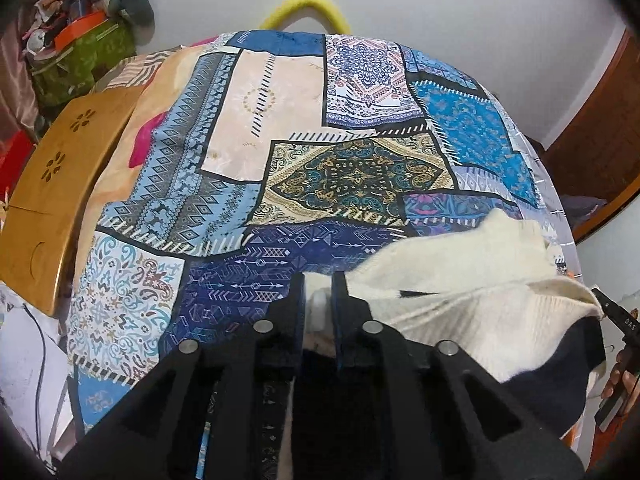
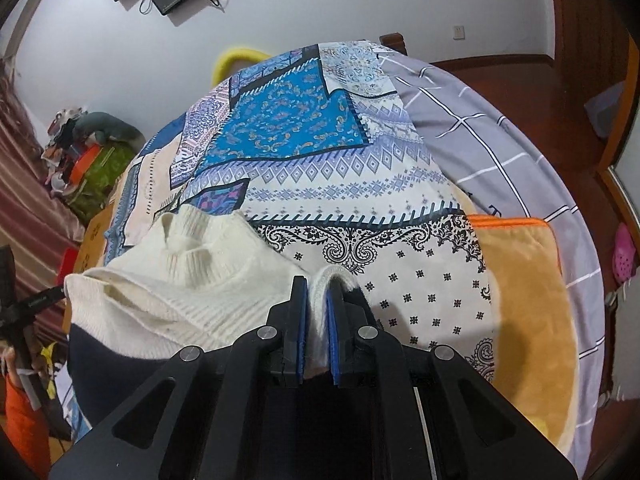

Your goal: Fold small clothes

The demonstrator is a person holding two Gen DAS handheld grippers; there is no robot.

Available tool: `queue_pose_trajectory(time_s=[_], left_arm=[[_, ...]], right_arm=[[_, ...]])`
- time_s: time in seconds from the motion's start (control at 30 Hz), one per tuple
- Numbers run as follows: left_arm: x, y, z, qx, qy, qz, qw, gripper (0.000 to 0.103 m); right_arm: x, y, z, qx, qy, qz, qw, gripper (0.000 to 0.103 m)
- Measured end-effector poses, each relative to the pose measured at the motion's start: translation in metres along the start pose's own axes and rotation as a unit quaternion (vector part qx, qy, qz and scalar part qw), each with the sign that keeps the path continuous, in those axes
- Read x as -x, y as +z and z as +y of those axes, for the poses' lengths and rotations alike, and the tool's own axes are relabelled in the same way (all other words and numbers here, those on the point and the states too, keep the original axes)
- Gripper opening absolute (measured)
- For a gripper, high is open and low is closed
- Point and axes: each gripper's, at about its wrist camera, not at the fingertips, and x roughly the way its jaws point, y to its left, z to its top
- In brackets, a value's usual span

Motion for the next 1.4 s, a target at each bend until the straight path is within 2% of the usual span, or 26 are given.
queue_pose_trajectory(time_s=[0.07,0.13,0.23,0.3,0.37,0.47,0.6,0.93,1.1,1.33,1.4], left_arm=[[0.003,0.001,0.001,-0.003,0.008,-0.002,1.0,0.027],[0.007,0.003,0.002,-0.003,0.016,-0.004,0.9999,0.034],[0.018,0.004,0.006,-0.002,0.02,-0.012,0.9997,0.036],[0.025,0.004,0.009,0.001,0.022,-0.016,0.9996,0.039],[0.031,0.004,0.012,0.003,0.021,-0.021,0.9996,0.045],[0.039,0.001,0.013,-0.008,0.025,-0.024,0.9994,0.047],[0.038,-0.008,0.011,-0.014,0.024,-0.012,0.9995,0.052],[0.002,-0.028,0.002,-0.02,0.006,0.048,0.9986,0.052],[-0.01,-0.032,-0.002,-0.029,0.006,0.057,0.9979,0.054],[-0.019,-0.033,0.001,-0.022,0.011,0.057,0.9981,0.065],[-0.019,-0.033,0.002,-0.017,0.01,0.056,0.9982,0.066]], right_arm=[[0.002,0.001,0.0,0.001,0.0,-0.001,1.0,0.009],[0.008,0.002,0.001,0.004,-0.002,-0.003,1.0,0.01],[0.019,0.006,0.003,0.007,-0.012,-0.018,1.0,0.02],[0.03,0.01,0.003,0.011,-0.026,-0.041,0.999,0.034],[0.038,0.012,0.003,0.012,-0.02,-0.047,0.999,0.034],[0.042,0.013,0.005,0.023,-0.023,-0.044,0.999,0.035],[0.035,0.005,0.008,0.039,-0.025,-0.028,0.999,0.051],[-0.011,-0.007,-0.002,0.039,-0.027,0.027,0.999,0.051],[-0.038,-0.011,-0.018,0.008,-0.018,0.056,0.998,0.051],[-0.056,-0.01,-0.012,0.012,0.006,0.07,0.997,0.051],[-0.06,-0.009,-0.009,0.016,0.012,0.073,0.997,0.043]])
